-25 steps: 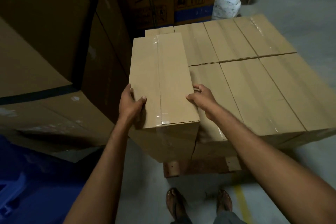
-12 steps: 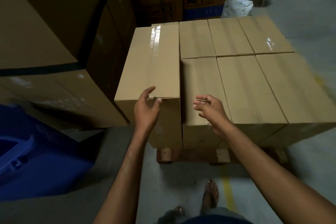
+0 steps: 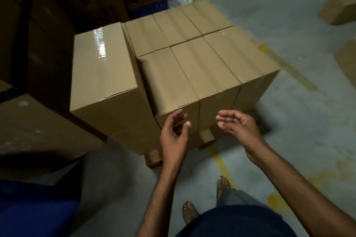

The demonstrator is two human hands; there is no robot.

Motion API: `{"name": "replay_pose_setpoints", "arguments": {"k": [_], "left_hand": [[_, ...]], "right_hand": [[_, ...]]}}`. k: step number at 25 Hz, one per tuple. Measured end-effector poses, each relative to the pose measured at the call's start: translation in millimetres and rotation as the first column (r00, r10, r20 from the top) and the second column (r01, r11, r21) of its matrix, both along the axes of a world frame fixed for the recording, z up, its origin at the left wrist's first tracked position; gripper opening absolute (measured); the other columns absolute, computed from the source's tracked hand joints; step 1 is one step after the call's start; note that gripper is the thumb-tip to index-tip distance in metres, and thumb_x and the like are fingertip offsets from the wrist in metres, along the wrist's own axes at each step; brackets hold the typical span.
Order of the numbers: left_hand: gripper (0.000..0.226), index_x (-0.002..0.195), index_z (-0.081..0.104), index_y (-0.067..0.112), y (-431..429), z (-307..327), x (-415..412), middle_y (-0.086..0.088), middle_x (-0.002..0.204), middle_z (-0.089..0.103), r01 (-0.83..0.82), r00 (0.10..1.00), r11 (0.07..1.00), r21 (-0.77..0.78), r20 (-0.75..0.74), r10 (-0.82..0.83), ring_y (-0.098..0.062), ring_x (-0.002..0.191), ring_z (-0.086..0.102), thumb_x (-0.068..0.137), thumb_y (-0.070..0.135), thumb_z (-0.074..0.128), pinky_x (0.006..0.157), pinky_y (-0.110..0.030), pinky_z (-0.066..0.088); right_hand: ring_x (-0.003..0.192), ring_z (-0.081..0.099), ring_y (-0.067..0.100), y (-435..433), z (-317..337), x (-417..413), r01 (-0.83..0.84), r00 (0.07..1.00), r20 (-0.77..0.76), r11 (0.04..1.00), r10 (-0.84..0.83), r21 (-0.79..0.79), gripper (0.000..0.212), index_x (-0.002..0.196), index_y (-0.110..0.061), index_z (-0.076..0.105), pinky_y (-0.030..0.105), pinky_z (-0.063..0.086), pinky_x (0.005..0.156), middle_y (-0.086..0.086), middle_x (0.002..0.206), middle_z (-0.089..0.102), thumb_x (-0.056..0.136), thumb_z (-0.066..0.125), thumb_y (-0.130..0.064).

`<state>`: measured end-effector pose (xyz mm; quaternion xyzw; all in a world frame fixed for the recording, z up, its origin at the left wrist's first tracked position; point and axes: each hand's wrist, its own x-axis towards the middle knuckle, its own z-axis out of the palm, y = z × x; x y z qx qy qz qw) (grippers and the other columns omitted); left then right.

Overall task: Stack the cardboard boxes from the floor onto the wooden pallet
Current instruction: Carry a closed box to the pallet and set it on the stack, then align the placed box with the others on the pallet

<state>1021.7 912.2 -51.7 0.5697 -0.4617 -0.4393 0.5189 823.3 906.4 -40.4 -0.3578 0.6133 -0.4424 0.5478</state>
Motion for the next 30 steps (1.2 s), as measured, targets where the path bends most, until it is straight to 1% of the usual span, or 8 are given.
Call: {"name": "replay_pose_setpoints", "arguments": {"k": [3,6,10,14,17,21,24,30], "left_hand": [[0.039,0.128,0.064,0.021,12.1,2.0,-51.3,0.003,0.115,0.074,0.131,0.991,0.991,0.001,0.001,-0.131,-0.006,0.114,0.068,0.095,0.001,0.068,0.09,-0.022,0.056],[0.037,0.128,0.064,0.019,12.3,6.1,-114.1,0.003,0.113,0.074,0.265,0.964,0.964,0.004,0.011,-0.265,-0.004,0.112,0.068,0.095,0.002,0.069,0.084,-0.018,0.055],[0.037,0.128,0.064,0.019,4.3,9.6,-212.0,0.003,0.113,0.075,0.382,0.924,0.924,0.003,0.002,-0.382,-0.004,0.112,0.068,0.095,0.003,0.069,0.088,-0.019,0.055],[0.036,0.128,0.064,0.02,-6.5,4.9,-338.0,0.003,0.115,0.075,0.483,0.875,0.876,0.014,-0.026,-0.483,-0.005,0.115,0.067,0.096,0.004,0.069,0.096,-0.03,0.057],[0.035,0.126,0.065,0.024,-16.9,7.5,-416.2,0.004,0.116,0.075,0.553,0.833,0.833,-0.002,-0.042,-0.552,-0.008,0.116,0.067,0.097,0.005,0.068,0.096,-0.038,0.057],[0.036,0.127,0.065,0.022,-49.3,11.9,-498.2,0.003,0.116,0.074,0.626,0.779,0.779,-0.014,-0.009,-0.626,-0.007,0.113,0.068,0.095,0.006,0.07,0.092,-0.027,0.055],[0.036,0.128,0.064,0.023,-86.1,9.2,-560.6,0.005,0.115,0.074,0.674,0.739,0.739,-0.008,0.012,-0.674,-0.004,0.109,0.069,0.095,0.014,0.073,0.086,-0.018,0.054],[0.034,0.123,0.066,0.022,-177.0,-0.7,-709.0,0.0,0.109,0.075,0.735,0.678,0.677,0.047,-0.074,-0.731,-0.008,0.107,0.071,0.092,0.013,0.076,0.084,-0.021,0.054]], "right_hand": [[0.099,0.073,0.005,31.9,-4.2,-53.7,0.092,0.996,0.006,0.996,-0.092,0.007,0.032,0.115,-0.014,0.071,0.014,0.054,0.072,0.0,0.107,0.078,0.091,0.067,0.007],[0.092,0.072,-0.001,52.1,-9.0,-112.0,0.217,0.976,0.016,0.976,-0.217,0.022,0.031,0.116,-0.011,0.07,0.011,0.052,0.069,0.002,0.107,0.078,0.091,0.066,0.007],[0.086,0.071,0.0,61.6,-8.3,-192.5,0.301,0.953,0.017,0.953,-0.301,0.023,0.03,0.114,-0.011,0.071,0.011,0.051,0.069,0.002,0.105,0.078,0.09,0.068,0.007],[0.085,0.07,0.001,70.6,-2.4,-306.3,0.414,0.91,-0.006,0.91,-0.414,-0.002,0.028,0.106,-0.015,0.072,0.012,0.05,0.068,-0.004,0.097,0.079,0.09,0.067,0.008],[0.09,0.071,0.006,71.3,2.7,-381.3,0.511,0.859,-0.013,0.859,-0.511,-0.013,0.027,0.107,-0.014,0.072,0.02,0.05,0.074,-0.004,0.097,0.08,0.091,0.066,0.006],[0.101,0.072,0.015,55.9,7.3,-459.2,0.621,0.784,0.01,0.784,-0.62,-0.019,0.026,0.11,-0.013,0.072,0.029,0.049,0.081,-0.001,0.101,0.08,0.091,0.066,0.004],[0.103,0.073,0.016,31.8,4.5,-512.8,0.683,0.731,0.009,0.73,-0.683,-0.018,0.026,0.108,-0.016,0.072,0.032,0.049,0.085,-0.004,0.1,0.08,0.091,0.067,0.002],[0.111,0.071,0.022,-27.9,3.6,-631.7,0.791,0.612,0.019,0.612,-0.791,-0.009,0.024,0.11,-0.016,0.072,0.035,0.05,0.091,-0.002,0.103,0.079,0.091,0.068,-0.001]]}}
